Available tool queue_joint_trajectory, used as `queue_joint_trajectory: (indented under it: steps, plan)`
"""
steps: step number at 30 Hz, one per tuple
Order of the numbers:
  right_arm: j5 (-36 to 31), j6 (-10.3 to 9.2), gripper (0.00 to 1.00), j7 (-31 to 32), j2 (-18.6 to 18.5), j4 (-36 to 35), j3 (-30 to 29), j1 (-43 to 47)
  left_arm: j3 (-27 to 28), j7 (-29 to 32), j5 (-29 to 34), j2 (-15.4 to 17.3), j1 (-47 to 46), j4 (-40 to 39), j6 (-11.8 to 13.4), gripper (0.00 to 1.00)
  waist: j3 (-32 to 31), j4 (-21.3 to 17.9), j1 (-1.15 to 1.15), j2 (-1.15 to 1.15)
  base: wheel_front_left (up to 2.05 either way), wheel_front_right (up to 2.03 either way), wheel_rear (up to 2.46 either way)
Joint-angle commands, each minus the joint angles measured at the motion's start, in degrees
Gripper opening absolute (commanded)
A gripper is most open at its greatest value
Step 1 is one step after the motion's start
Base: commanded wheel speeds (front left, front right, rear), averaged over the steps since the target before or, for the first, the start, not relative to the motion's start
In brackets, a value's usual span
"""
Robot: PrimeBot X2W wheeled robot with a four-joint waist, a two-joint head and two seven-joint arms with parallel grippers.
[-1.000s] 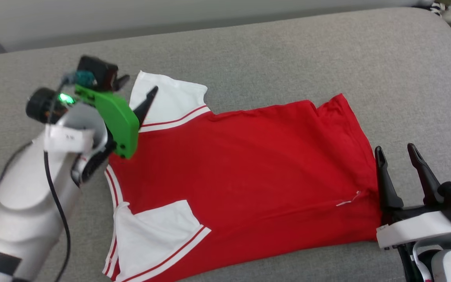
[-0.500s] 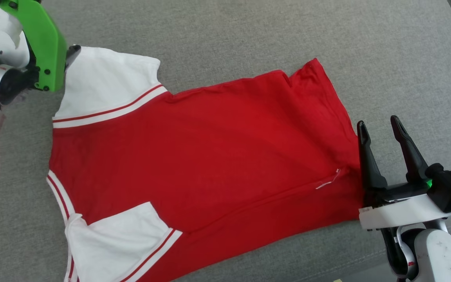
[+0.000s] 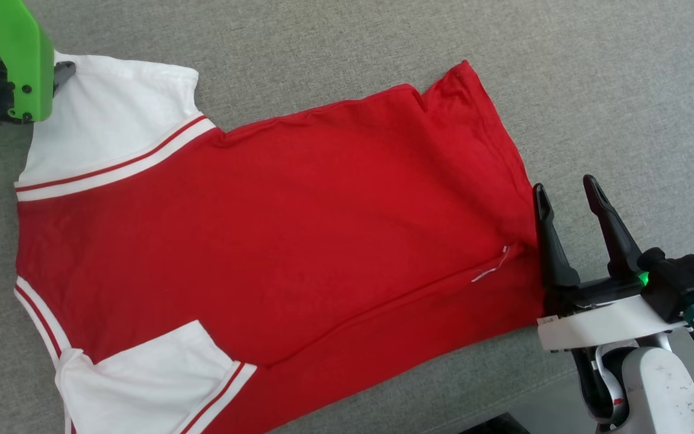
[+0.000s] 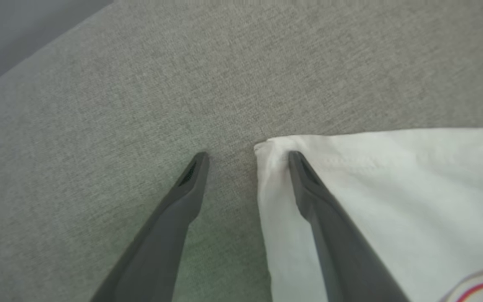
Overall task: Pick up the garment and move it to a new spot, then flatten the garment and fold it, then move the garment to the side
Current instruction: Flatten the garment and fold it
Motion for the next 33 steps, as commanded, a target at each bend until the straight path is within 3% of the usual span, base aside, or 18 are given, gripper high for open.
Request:
queue_joint_trajectory:
  steps: [1, 2, 3, 6, 16, 24, 33]
  plan:
    - [0.01, -0.06, 1.00, -0.52, 0.17, 0.20, 0.11, -1.05, -0.95, 1.23, -0.49, -0.56, 0.89, 1.24, -0.10, 1.00, 0.26, -0.14, -0.01, 0.00, 0.00, 0.00, 0.00]
    - [-0.01, -0.06, 1.00, -0.55, 0.17, 0.26, 0.09, -1.05, -1.08, 1.77, -0.84, -0.76, 1.19, 1.44, -0.10, 0.64, 0.26, -0.10, -0.01, 0.00, 0.00, 0.00, 0.00]
    - [-0.07, -0.06, 1.00, -0.59, 0.16, 0.38, 0.01, -1.07, -1.26, 3.08, -1.82, -1.23, 1.88, 1.70, -0.11, 0.00, 0.19, 0.02, -0.01, 0.00, 0.00, 0.00, 0.00]
    - [-0.20, -0.06, 1.00, -0.65, -0.04, 0.60, -0.38, -1.17, -1.28, 4.37, -3.46, -1.87, 2.89, 1.53, -0.13, 0.00, -0.21, 0.44, -0.01, 0.00, 0.00, 0.00, 0.00]
    - [-0.86, -0.06, 1.00, 3.95, -4.34, 0.19, -0.59, -1.15, 2.75, -4.54, -6.90, -3.68, 4.52, 0.19, 0.25, 0.00, -5.46, 3.21, -0.01, 0.00, 0.00, 0.00, 0.00]
    - [3.04, -0.06, 1.00, 18.66, -12.38, -1.83, 0.69, -3.91, 3.45, -5.90, -8.37, -2.83, 7.97, -6.81, 0.81, 0.00, -8.04, 7.19, -0.01, 0.00, 0.00, 0.00, 0.00]
    - [12.97, -0.06, 1.00, 40.01, -22.42, 0.19, 4.54, -15.17, 3.59, -5.68, -9.37, -1.27, 13.68, -23.07, 4.50, 0.00, -6.70, 12.65, -0.01, 0.00, 0.00, 0.00, 0.00]
